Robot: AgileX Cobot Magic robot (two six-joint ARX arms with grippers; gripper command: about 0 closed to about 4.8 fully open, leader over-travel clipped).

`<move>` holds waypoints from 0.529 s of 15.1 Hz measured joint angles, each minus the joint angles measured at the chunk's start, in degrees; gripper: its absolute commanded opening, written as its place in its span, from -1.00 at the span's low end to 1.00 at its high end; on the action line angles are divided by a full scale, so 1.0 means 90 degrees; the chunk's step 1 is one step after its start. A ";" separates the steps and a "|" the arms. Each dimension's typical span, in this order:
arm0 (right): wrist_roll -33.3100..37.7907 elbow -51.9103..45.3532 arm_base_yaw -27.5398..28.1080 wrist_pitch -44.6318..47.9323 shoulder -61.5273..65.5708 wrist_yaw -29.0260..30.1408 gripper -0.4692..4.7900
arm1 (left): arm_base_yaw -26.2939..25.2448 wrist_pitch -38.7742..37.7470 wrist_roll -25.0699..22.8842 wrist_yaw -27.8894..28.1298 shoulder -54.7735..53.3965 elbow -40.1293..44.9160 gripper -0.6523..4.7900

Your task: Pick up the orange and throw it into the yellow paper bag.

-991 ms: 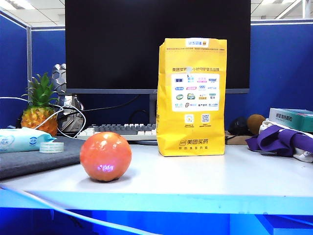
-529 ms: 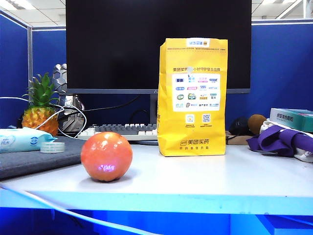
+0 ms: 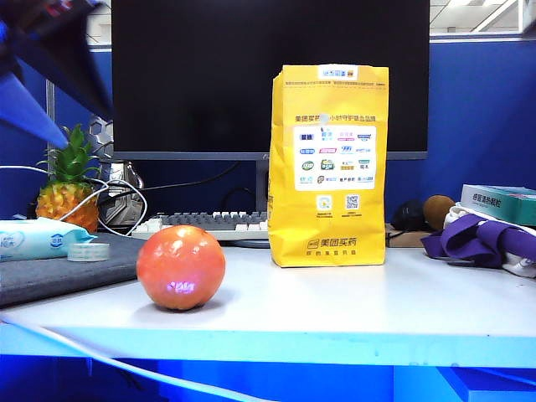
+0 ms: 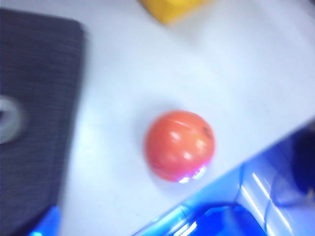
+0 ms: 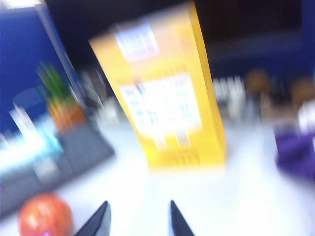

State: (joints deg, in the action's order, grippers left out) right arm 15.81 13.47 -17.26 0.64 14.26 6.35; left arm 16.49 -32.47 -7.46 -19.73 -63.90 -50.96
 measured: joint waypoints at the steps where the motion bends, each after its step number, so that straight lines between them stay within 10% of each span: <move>1: -0.0005 0.0350 0.0002 -0.0109 0.0663 0.0168 -0.09 | 0.0039 0.0022 -0.0172 -0.0078 -0.0073 0.0000 1.00; 8: -0.0155 0.3344 -0.0005 -0.1443 0.5632 0.3461 0.01 | 0.1229 0.0002 -0.1489 0.0420 -0.0092 -0.0010 1.00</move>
State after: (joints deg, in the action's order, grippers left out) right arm 14.41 43.57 -17.30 -12.34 64.95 37.50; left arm 27.55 -32.45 -20.86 -15.94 -64.73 -51.05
